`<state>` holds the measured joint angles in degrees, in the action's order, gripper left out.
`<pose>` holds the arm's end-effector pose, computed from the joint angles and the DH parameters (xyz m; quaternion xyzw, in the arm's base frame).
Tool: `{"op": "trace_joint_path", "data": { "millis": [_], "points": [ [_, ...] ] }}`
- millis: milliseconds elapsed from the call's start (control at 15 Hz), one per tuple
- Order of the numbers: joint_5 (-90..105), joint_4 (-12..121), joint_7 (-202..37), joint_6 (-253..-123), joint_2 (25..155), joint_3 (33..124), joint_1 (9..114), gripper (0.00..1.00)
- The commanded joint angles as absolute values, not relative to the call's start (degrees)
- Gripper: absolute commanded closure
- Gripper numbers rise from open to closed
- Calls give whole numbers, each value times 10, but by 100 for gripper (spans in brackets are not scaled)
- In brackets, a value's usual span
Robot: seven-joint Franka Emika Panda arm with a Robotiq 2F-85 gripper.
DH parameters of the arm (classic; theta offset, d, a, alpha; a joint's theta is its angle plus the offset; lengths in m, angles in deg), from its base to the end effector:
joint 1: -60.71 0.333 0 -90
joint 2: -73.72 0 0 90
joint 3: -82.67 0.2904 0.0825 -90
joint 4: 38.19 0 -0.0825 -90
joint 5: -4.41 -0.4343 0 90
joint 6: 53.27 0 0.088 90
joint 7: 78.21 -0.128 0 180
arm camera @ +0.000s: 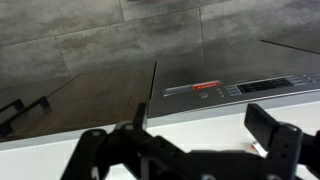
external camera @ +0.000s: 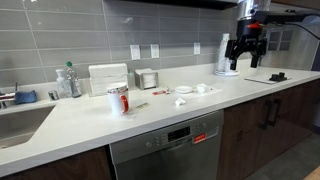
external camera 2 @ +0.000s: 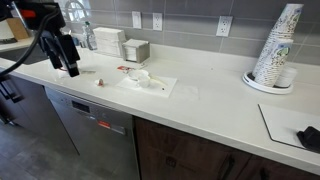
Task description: Move the white thing to the right
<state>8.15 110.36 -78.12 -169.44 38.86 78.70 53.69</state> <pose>0.4180 -0.0833 0.3948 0.9969 -0.0755 0.0204 0.0117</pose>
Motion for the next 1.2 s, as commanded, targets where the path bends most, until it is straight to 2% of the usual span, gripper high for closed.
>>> {"op": "trace_joint_path", "data": {
  "millis": [0,600,1133],
  "points": [
    [66,1080,-775,-1700,409,787,555,0],
    [35,946,-787,-1701,510,834,611,0],
    [10,871,-743,-1692,629,839,635,0]
  ]
}}
